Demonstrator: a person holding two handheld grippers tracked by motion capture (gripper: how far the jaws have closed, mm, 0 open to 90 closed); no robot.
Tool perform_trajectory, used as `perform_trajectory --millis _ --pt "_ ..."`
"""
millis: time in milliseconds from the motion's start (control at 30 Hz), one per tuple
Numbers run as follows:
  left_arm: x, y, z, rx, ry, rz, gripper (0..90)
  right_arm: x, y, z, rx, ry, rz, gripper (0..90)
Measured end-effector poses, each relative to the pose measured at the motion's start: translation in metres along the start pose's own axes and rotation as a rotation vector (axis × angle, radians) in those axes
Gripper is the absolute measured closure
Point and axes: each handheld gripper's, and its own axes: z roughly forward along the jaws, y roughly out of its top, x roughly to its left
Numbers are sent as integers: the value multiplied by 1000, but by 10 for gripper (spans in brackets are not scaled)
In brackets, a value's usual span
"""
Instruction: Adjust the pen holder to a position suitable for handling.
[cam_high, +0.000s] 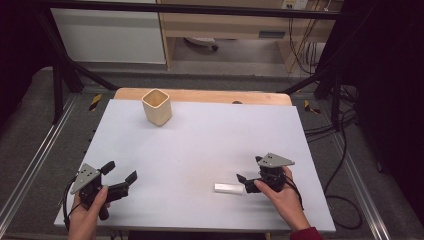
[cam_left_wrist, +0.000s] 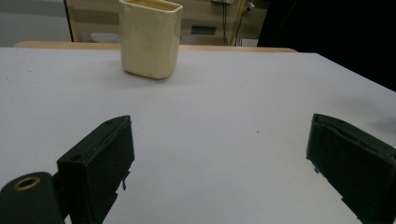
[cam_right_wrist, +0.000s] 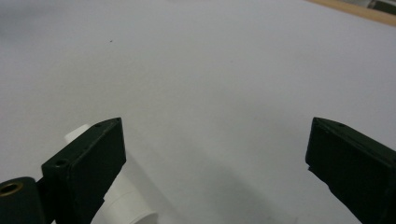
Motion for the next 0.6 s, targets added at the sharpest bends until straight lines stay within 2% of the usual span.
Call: perform_trajectory --millis 100,133,167,267,467,600 --pt "0 0 0 1 -1 -2 78 8 -5 2 19 44 0 53" --pt "1 0 0 3 -2 -3 78 13 -7 3 40 65 -25 53" --pt "1 0 1 3 -2 -3 78 13 -7 3 40 65 -25 53" --pt "0 0 1 4 -6 -3 79 18 -12 6 68 104 -41 54" --pt "-1 0 2 10 -16 -1 79 19 -18 14 127 124 -48 82" --pt "-1 -1 3 17 -16 -1 81 22 -21 17 160 135 -97 170"
